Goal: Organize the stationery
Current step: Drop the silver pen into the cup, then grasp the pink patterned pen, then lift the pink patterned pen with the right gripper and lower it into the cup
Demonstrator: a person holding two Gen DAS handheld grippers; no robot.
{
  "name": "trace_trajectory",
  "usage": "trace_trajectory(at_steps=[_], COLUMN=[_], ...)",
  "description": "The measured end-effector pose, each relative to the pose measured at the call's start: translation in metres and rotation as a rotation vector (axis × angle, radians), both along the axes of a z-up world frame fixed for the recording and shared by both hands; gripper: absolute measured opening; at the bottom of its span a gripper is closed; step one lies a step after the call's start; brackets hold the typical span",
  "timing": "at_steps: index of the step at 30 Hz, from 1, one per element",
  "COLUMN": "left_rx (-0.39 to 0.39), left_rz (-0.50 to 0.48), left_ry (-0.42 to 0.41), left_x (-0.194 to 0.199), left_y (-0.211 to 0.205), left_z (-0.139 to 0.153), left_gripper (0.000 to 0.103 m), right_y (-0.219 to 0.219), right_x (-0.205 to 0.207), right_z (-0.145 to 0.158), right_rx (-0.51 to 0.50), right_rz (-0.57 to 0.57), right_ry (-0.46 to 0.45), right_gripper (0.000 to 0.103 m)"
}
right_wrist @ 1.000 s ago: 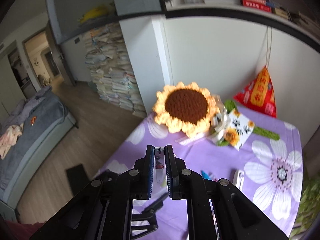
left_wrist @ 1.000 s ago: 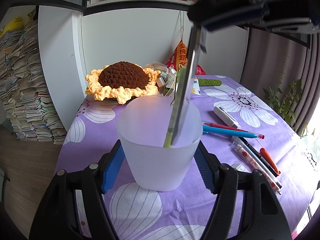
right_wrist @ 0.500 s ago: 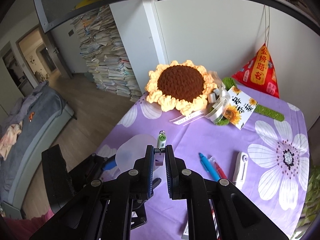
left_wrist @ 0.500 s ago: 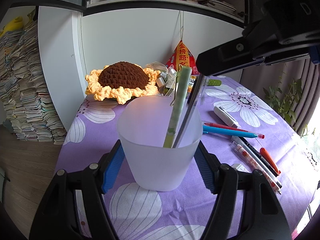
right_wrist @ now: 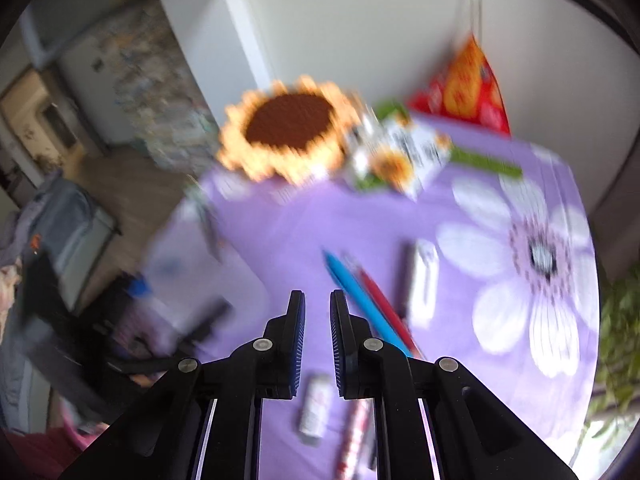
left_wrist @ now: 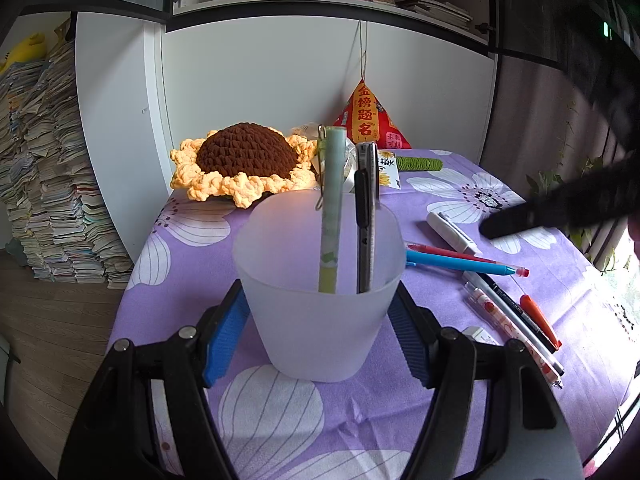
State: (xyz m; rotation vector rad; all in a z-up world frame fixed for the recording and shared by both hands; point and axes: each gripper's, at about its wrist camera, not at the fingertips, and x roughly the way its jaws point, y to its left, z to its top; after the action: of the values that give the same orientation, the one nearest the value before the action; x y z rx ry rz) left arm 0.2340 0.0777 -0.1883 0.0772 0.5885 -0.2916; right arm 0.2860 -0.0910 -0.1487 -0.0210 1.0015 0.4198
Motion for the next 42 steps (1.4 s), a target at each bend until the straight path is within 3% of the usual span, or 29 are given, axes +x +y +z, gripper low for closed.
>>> trace_trajectory(at_steps=[7, 25, 32, 36, 42], left_rx=[0.000, 0.000, 0.000, 0.000, 0.000], left_rz=[0.000, 0.000, 0.000, 0.000, 0.000], left_ry=[0.000, 0.000, 0.000, 0.000, 0.000], left_x=[0.000, 0.000, 0.000, 0.000, 0.000], left_y=[0.000, 0.000, 0.000, 0.000, 0.000], left_z=[0.000, 0.000, 0.000, 0.000, 0.000], left_gripper=[0.069, 0.069, 0.069, 0.069, 0.069], right_y=[-0.014, -0.009, 0.001, -0.002, -0.010], right_x=[0.006, 0.009, 0.011, 0.008, -0.010], right_z=[-0.044, -0.069, -0.070, -0.066, -0.034], right_rx=[-0.026, -0.092, -0.139, -0.101, -0.053], right_rz=[-0.030, -0.014, 0.010, -0.002, -0.002], right_ry=[0.124, 0.154, 0.130, 0.143, 0.067], right_gripper=[0.012, 0.012, 0.012, 0.012, 0.012])
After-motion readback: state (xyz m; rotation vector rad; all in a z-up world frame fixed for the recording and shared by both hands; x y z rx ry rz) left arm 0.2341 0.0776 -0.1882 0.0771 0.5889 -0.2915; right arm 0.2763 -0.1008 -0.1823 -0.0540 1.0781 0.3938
